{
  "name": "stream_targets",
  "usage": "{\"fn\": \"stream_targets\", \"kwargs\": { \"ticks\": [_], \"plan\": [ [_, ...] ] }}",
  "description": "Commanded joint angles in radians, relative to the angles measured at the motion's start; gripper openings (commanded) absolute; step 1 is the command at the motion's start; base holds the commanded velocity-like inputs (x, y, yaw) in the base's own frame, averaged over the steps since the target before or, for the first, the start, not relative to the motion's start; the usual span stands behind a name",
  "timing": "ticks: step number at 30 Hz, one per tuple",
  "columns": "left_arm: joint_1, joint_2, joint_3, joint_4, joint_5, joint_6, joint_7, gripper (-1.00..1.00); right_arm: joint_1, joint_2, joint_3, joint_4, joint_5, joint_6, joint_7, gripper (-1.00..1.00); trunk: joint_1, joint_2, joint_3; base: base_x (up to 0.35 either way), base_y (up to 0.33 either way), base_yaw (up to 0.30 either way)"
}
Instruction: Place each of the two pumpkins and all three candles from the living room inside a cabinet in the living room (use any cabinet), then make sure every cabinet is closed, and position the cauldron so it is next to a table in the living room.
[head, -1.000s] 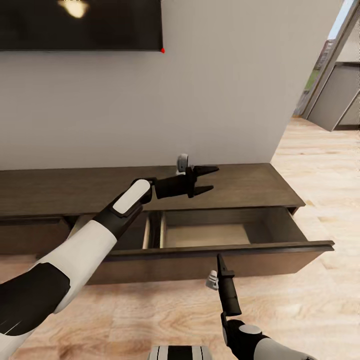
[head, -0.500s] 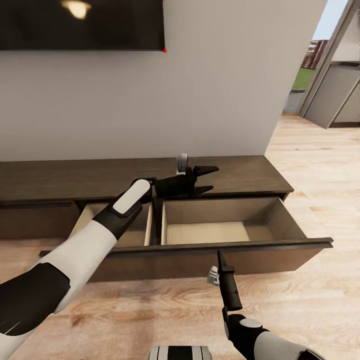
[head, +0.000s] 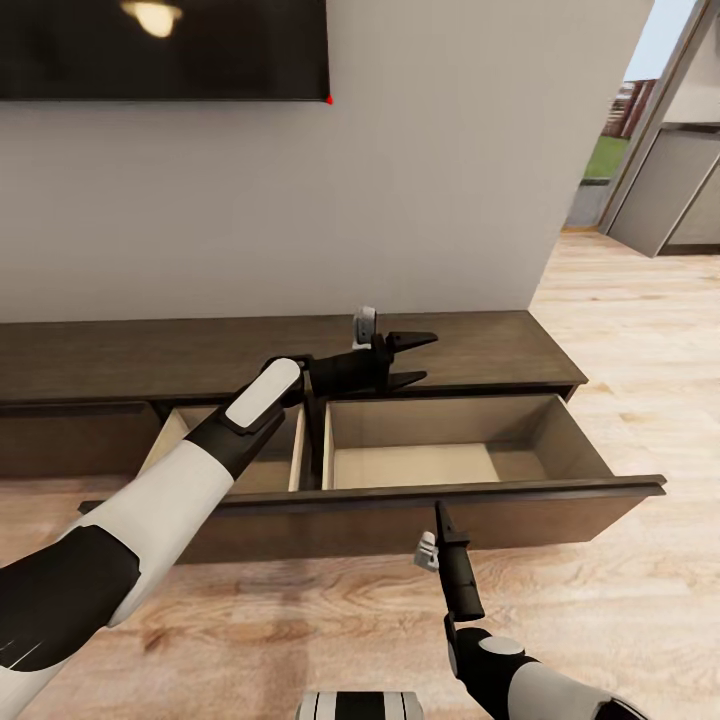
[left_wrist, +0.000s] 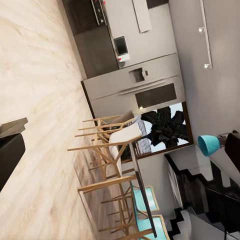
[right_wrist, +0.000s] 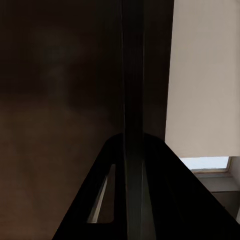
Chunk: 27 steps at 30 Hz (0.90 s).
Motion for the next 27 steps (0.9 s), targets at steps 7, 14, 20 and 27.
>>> {"fn": "stream_targets", "kwargs": {
  "ticks": [7, 14, 20, 27],
  "plan": [
    [0.000, 0.000, 0.000, -0.001, 0.000, 0.000, 0.000, 1.00, 0.035, 0.000, -0.006, -0.007, 0.002, 0.002, -0.007, 1.00, 0.000, 0.000, 0.000, 0.000, 0.000, 0.000],
    [0.000, 0.000, 0.000, -0.001, 0.000, 0.000, 0.000, 1.00, 0.035, 0.000, -0.006, -0.006, 0.002, 0.001, -0.007, 1.00, 0.000, 0.000, 0.000, 0.000, 0.000, 0.000],
    [0.000, 0.001, 0.000, -0.001, 0.000, 0.000, 0.000, 1.00, 0.035, 0.000, -0.006, -0.006, 0.002, 0.001, -0.008, 1.00, 0.000, 0.000, 0.000, 0.000, 0.000, 0.000],
    [0.000, 0.001, 0.000, -0.001, 0.000, 0.000, 0.000, 1.00, 0.035, -0.003, -0.006, -0.004, 0.002, 0.000, -0.013, 1.00, 0.000, 0.000, 0.000, 0.000, 0.000, 0.000]
  ]
}}
